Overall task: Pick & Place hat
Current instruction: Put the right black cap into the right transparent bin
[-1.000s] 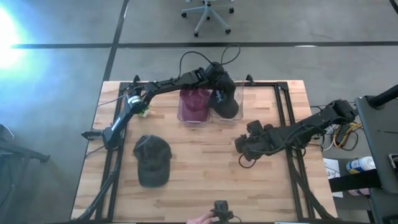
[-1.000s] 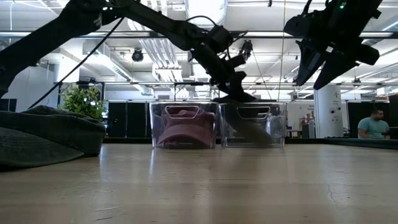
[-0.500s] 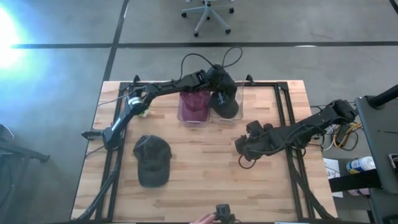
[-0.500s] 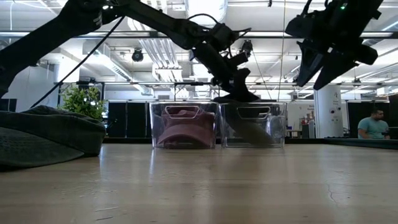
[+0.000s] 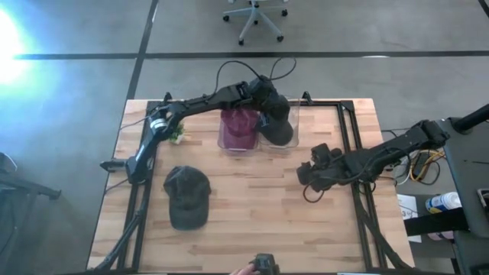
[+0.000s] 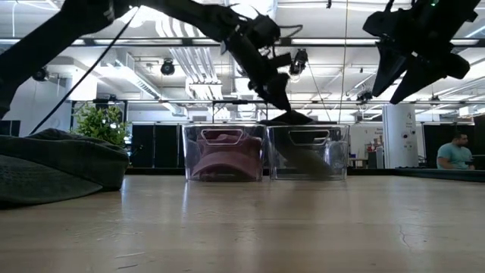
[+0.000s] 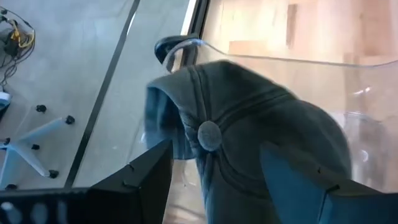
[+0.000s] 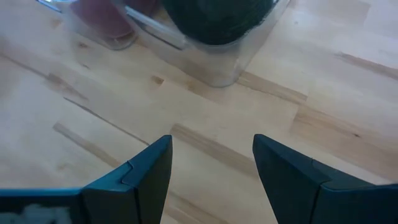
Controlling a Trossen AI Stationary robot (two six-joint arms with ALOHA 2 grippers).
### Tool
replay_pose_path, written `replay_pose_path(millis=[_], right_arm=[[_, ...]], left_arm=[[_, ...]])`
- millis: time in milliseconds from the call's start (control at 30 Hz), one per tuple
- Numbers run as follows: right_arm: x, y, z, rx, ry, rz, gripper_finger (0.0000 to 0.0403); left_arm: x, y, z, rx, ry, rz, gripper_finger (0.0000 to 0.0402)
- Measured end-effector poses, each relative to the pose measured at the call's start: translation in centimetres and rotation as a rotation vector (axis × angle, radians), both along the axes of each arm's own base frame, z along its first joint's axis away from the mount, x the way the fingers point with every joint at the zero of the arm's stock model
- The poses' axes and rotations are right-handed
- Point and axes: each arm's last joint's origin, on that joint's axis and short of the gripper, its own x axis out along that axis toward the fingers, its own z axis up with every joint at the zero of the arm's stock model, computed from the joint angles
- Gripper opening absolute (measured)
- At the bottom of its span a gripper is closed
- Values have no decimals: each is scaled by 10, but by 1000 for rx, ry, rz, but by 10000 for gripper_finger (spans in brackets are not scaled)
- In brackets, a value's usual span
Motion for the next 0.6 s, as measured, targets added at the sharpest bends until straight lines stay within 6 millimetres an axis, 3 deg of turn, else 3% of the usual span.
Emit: replay_pose_path(millis=[133,233,367,600], right_arm=[[-8,-4,-2,1,-14,-3,219],[-9,-5,-3,-6,-16,14,219],[-8,-6,-2,-41,-21,35,219],[-7,-9,-1,-80,-15,50,219]], left_arm=[[-18,-8,26,-45,-5,37,234],[-36,-16,34,-141,65,67,234],[-47,-19,27,-219,176,77,234],[-47,-11,7,-314,157,72,234]])
